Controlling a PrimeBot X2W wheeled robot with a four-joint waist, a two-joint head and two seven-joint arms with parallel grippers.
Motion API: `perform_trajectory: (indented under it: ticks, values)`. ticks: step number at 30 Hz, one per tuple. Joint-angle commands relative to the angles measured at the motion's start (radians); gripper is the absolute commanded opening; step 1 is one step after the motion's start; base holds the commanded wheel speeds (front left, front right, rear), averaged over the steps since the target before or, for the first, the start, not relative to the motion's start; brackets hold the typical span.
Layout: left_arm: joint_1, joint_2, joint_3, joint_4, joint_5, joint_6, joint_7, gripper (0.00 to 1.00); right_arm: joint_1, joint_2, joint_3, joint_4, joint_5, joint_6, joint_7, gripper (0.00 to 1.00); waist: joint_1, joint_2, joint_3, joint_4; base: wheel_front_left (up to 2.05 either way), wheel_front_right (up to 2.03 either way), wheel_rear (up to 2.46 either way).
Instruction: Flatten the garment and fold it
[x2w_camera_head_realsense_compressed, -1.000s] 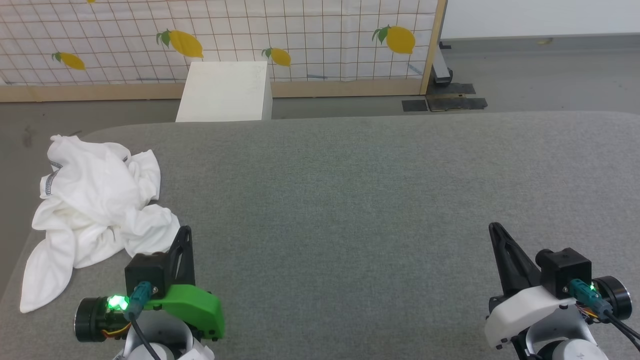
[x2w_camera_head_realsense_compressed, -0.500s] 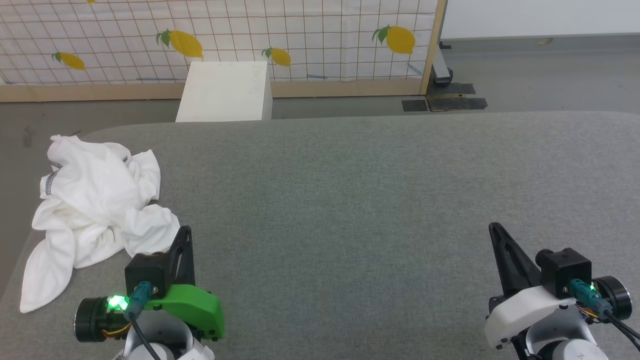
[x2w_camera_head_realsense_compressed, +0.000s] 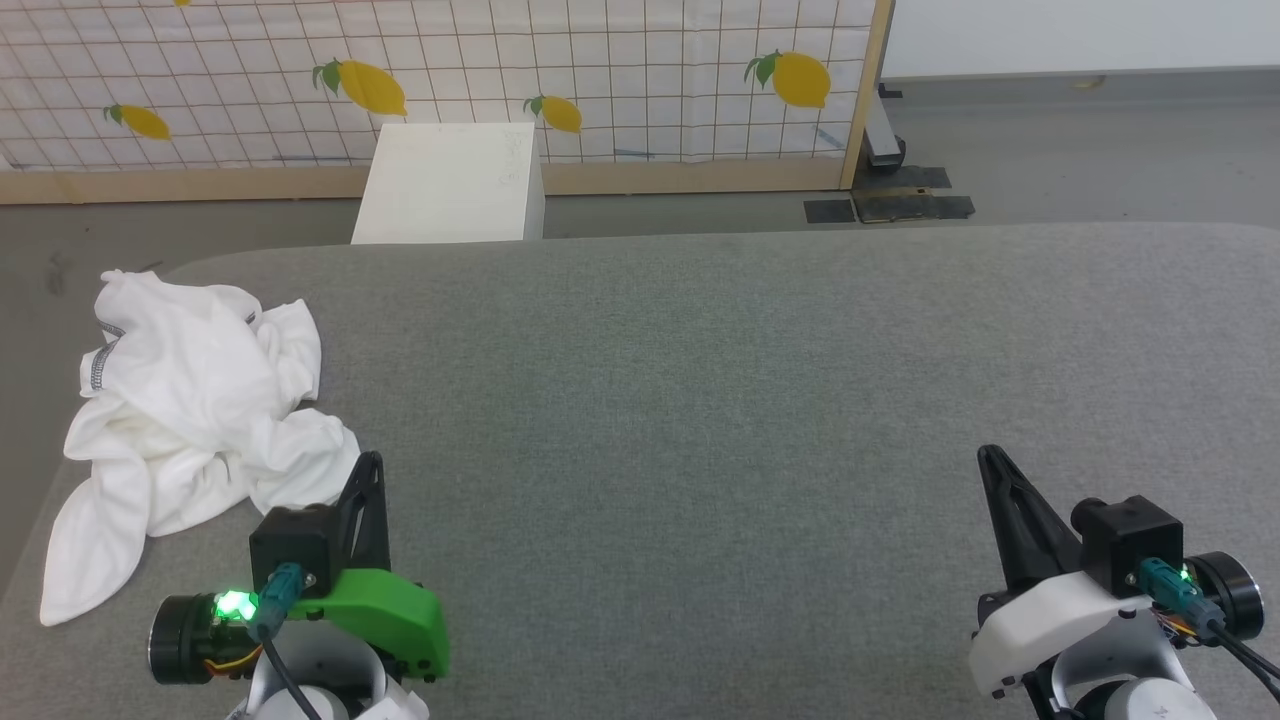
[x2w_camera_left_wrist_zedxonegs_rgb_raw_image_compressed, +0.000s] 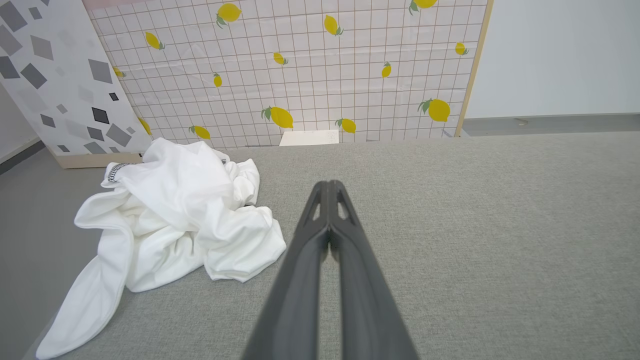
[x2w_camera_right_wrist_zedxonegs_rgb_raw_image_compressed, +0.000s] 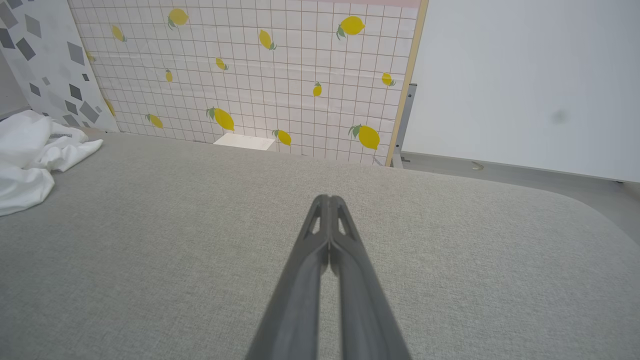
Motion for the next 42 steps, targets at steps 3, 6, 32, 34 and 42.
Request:
perform_trajectory:
  ticks: [3,6,32,34,42]
  values:
    - [0.012,-0.003,0.003,-0.003,0.013,-0.002,0.001,0.00,-0.016,0.003,0.001,-0.005,-0.006,-0.002,0.000,0.00,0.0000,0.0000,0.000,0.000,0.00,0.00,0.00]
    - [0.012,-0.003,0.003,-0.003,0.013,-0.002,0.001,0.00,-0.016,0.003,0.001,-0.005,-0.006,-0.002,0.000,0.00,0.0000,0.0000,0.000,0.000,0.00,0.00,0.00]
    - [0.000,0.000,0.000,0.000,-0.001,0.000,0.000,1.00,0.000,0.000,0.000,0.000,0.001,0.000,0.000,1.00,0.0000,0.0000,0.000,0.000,0.00,0.00,0.00]
    - [0.000,0.000,-0.002,0.000,-0.005,0.000,0.000,1.00,0.000,0.000,0.000,0.001,0.001,0.000,0.000,1.00,0.0000,0.0000,0.000,0.000,0.00,0.00,0.00]
    - [-0.005,0.000,-0.014,0.012,-0.020,0.004,-0.012,1.00,-0.002,0.000,-0.001,0.006,0.011,0.000,-0.010,1.00,0.0000,0.0000,0.000,0.002,0.00,0.00,0.00]
